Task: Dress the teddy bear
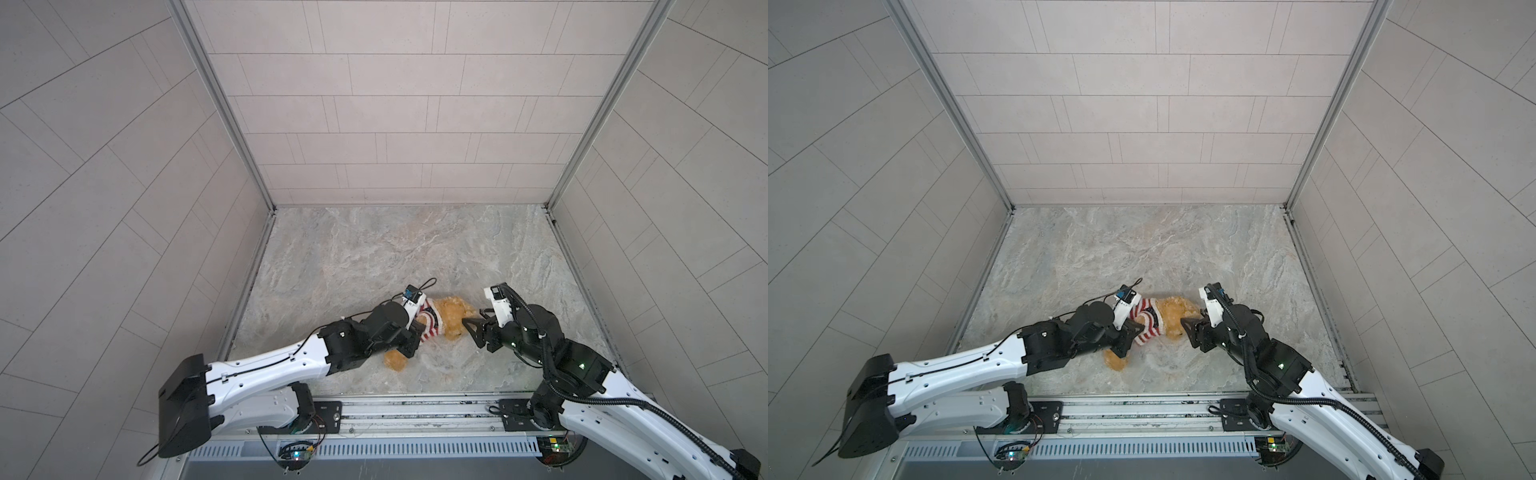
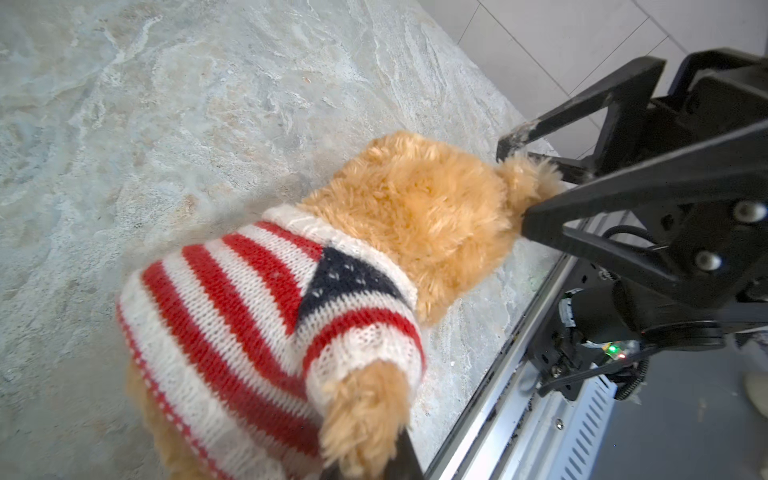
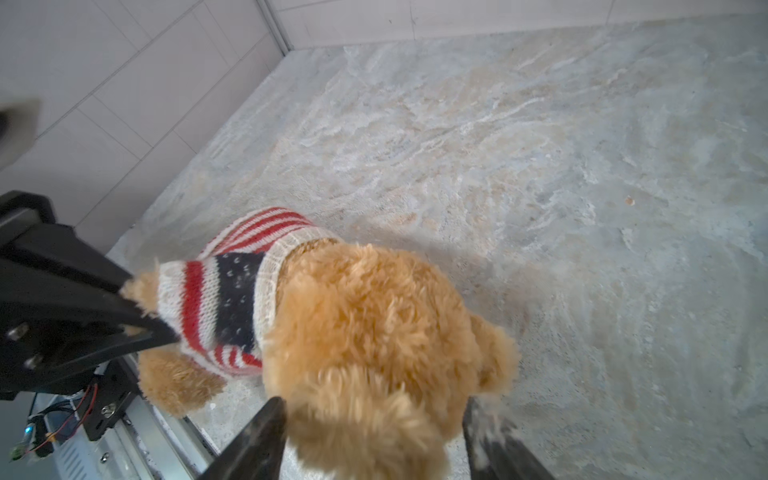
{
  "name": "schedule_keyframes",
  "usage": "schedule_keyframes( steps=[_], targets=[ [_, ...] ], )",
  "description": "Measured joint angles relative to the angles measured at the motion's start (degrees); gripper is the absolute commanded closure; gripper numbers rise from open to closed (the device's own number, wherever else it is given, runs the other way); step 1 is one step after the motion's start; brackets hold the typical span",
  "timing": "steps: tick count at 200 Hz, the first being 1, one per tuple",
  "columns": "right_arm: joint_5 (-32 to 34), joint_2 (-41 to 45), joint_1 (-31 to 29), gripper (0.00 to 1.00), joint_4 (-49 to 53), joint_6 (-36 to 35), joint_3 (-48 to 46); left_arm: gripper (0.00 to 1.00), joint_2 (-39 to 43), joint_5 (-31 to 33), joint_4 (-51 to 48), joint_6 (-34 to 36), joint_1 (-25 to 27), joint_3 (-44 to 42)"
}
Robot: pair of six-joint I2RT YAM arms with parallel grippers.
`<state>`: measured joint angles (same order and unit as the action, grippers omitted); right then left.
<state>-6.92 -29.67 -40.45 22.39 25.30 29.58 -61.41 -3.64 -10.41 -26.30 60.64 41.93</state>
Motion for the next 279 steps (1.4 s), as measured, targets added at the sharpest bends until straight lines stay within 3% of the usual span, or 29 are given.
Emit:
schedule_keyframes(
  steps=[54, 104, 144, 172, 197, 248, 264, 279],
  targets=[
    [-5.62, 1.09, 0.00, 0.20, -5.03, -3.23, -0.63, 1.00, 4.00, -14.53, -4.85, 2.91, -6.32, -0.15],
    [-8.17, -2.08, 0.00, 0.19, -9.31, -7.10, -2.69, 1.00, 4.20, -23.23, -9.03, 5.16, -7.26, 0.13],
    [-13.55, -3.04, 0.00, 0.20, -13.33, -8.50, -5.99, 1.00, 2.95, -25.27, -11.02, 6.14, -7.30, 2.08],
    [-14.43, -2.67, 0.00, 0.22, -15.15, -8.57, -8.28, 1.00, 1.42, -26.05, -11.41, 6.84, -8.20, 2.73],
    [-14.99, -3.52, 0.00, 0.30, -16.02, -8.17, -9.49, 1.00, 0.33, -26.36, -11.80, 6.88, -8.90, 2.73],
    [-15.56, -3.19, -1.53, 0.30, -18.60, -6.12, -12.72, 1.00, -1.44, -27.43, -11.78, 6.91, -10.75, 2.73],
    [-14.93, -2.99, -2.34, 0.38, -18.71, -6.03, -13.49, 1.00, -1.97, -27.98, -11.74, 6.95, -10.93, 2.75],
    [-14.16, -3.54, -2.56, 0.59, -18.73, -6.38, -13.55, 1.00, -2.27, -28.39, -11.65, 7.08, -11.13, 2.75]
  ],
)
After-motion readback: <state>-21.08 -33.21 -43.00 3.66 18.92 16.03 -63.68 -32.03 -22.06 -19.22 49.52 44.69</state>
